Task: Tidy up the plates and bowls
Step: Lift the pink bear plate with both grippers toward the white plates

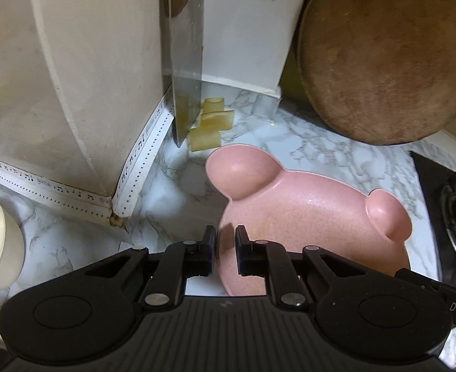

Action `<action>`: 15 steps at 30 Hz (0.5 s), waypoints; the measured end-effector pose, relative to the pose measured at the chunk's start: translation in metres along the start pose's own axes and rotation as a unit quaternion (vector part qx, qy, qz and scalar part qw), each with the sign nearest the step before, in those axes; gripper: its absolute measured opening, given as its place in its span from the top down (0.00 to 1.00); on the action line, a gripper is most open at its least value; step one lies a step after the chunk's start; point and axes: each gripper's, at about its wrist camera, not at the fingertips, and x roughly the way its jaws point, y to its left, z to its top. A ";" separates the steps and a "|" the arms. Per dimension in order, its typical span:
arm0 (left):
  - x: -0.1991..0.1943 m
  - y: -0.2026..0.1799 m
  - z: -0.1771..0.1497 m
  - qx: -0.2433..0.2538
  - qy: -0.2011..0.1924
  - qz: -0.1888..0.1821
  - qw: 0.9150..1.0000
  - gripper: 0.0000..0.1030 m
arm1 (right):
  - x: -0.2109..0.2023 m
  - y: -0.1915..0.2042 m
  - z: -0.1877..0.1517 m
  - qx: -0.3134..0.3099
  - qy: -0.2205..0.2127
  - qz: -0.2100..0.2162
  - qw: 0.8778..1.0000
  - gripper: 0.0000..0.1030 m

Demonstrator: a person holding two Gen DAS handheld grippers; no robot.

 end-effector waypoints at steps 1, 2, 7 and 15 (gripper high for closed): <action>-0.004 -0.002 -0.002 0.002 -0.003 -0.004 1.000 0.88 | -0.006 0.000 -0.002 -0.003 -0.004 -0.001 1.000 0.92; -0.009 -0.004 -0.003 0.004 -0.005 -0.006 1.000 0.88 | -0.011 -0.001 -0.004 -0.006 -0.007 -0.003 1.000 0.92; -0.034 -0.014 -0.014 0.017 -0.020 -0.018 0.999 0.88 | -0.039 -0.010 -0.013 -0.004 -0.020 0.000 1.000 0.92; -0.061 -0.042 -0.034 0.048 -0.031 -0.043 0.997 0.88 | -0.080 -0.034 -0.027 0.002 -0.040 0.003 0.999 0.92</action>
